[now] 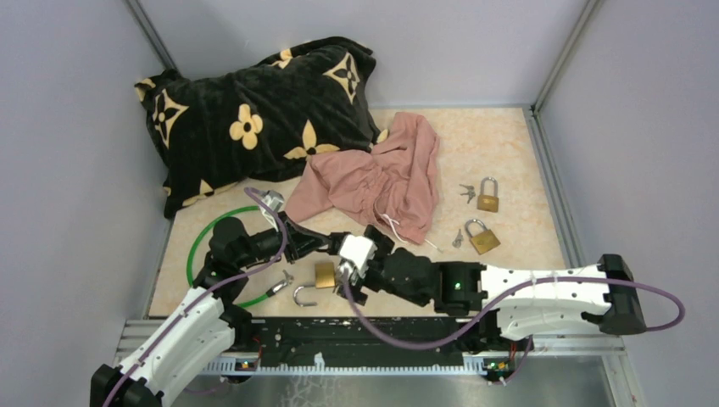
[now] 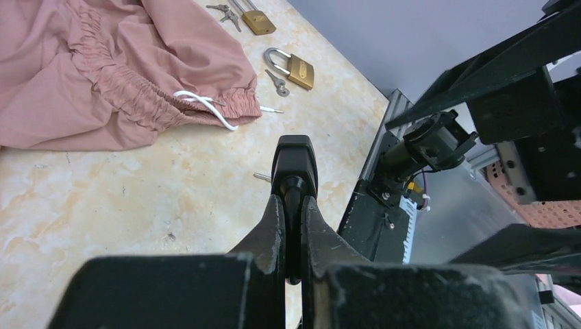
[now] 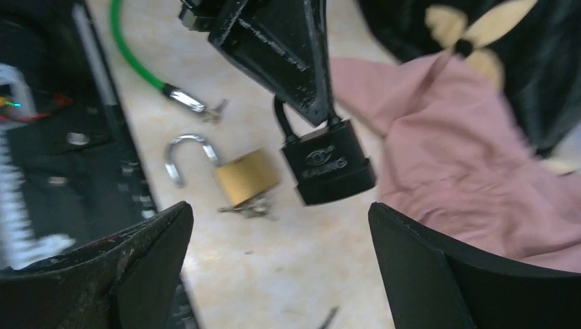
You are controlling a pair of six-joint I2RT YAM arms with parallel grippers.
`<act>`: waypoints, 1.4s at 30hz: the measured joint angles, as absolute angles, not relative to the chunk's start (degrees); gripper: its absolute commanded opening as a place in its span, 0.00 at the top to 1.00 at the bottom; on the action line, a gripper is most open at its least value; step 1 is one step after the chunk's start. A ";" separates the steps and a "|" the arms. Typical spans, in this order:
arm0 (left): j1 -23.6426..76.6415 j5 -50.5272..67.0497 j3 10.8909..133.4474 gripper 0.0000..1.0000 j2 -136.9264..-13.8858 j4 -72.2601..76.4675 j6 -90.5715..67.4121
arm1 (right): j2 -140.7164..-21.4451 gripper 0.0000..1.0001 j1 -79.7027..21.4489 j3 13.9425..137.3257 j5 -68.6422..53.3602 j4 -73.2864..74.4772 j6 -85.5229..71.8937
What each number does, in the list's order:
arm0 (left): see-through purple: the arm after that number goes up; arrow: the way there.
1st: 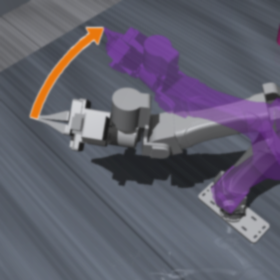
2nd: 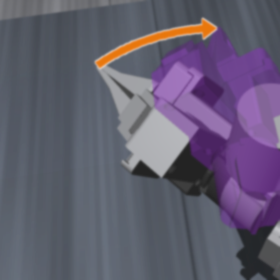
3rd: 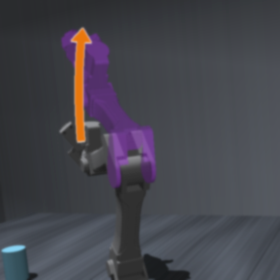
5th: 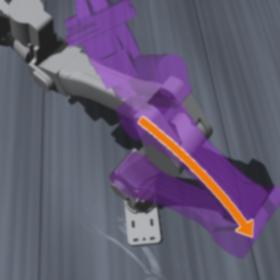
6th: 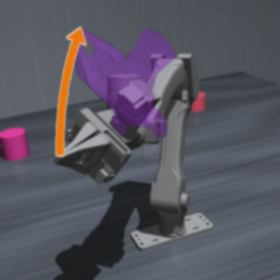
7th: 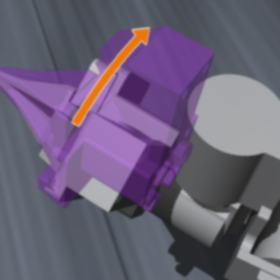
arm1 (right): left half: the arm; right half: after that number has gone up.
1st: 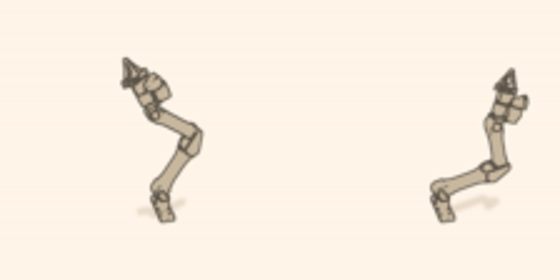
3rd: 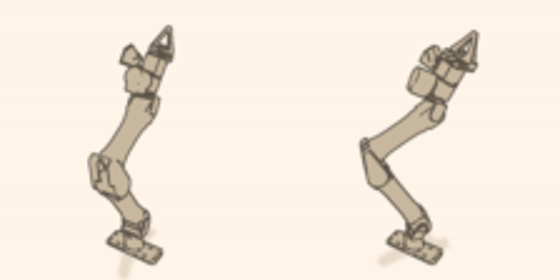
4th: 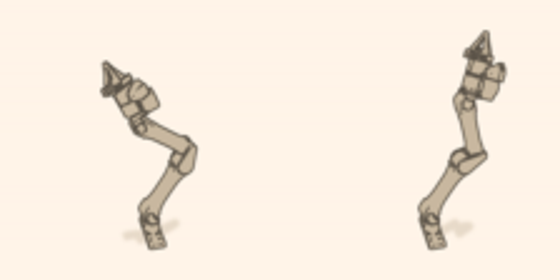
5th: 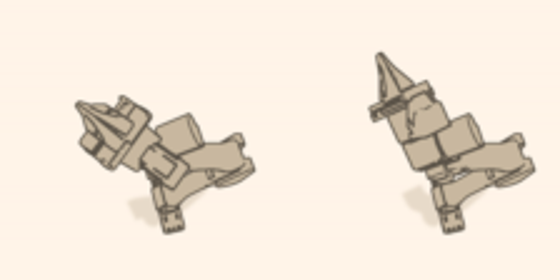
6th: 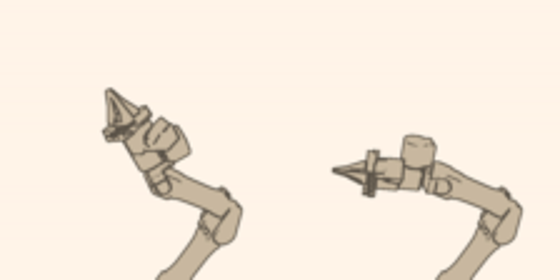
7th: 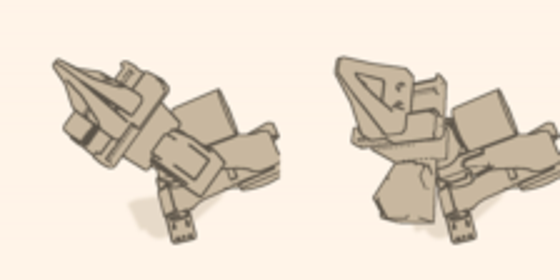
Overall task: Lock with the key
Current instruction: Place the key at the center of the board, then place the lock at the center of the board.
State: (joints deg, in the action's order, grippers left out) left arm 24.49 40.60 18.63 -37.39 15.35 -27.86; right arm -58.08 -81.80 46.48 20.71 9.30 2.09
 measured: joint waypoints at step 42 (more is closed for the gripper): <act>24.47 35.40 16.67 0.01 -34.33 20.62 -33.43 | -74.91 1.00 -70.74 47.33 24.86 10.37 8.40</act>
State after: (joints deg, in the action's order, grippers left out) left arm 24.47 35.40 16.67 -34.33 20.62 -33.43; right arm -74.91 -70.74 47.33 24.86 10.37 8.40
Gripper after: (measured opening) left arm 0.987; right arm 0.589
